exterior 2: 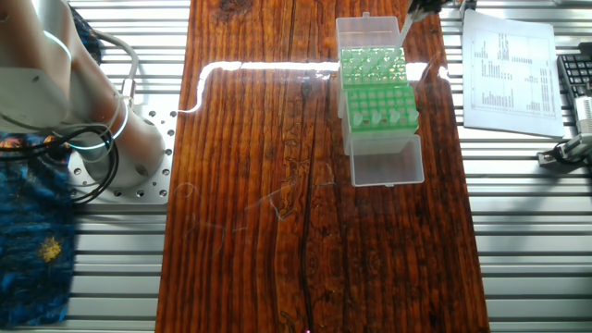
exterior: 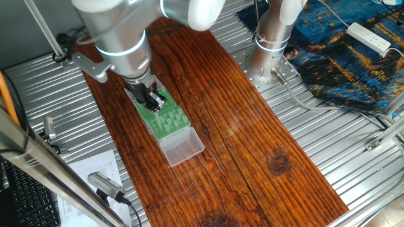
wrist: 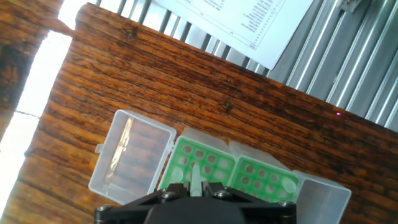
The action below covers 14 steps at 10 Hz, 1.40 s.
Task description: Transfer all large pipette tips from one holder to another
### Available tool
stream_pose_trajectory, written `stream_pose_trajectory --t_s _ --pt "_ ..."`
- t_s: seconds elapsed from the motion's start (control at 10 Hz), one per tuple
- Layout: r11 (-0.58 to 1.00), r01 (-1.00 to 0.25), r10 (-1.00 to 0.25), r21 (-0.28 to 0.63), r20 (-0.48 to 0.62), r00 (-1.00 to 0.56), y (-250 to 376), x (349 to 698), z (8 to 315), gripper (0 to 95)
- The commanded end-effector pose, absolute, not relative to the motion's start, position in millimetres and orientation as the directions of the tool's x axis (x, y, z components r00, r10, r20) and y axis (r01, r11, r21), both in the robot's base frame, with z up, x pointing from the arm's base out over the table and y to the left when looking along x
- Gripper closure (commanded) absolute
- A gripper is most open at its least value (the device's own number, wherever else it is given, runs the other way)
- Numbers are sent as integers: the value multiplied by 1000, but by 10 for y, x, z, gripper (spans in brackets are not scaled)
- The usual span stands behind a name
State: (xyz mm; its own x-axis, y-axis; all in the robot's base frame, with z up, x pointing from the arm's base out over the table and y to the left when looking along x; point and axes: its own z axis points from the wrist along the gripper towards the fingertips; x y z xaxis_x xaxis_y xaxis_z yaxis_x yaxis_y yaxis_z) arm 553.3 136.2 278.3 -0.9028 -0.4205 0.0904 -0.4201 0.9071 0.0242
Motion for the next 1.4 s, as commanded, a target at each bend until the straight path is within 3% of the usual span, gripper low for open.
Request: stream_pose_trajectory --t_s 0.1,0.4,1.4 --pt "902 -431 -432 33 96 -896 1330 5564 2932 950" --pt "890 -454 -455 37 102 -884 1285 5587 3175 950" --pt "809 -587 -586 20 101 -804 695 5254 3397 950"
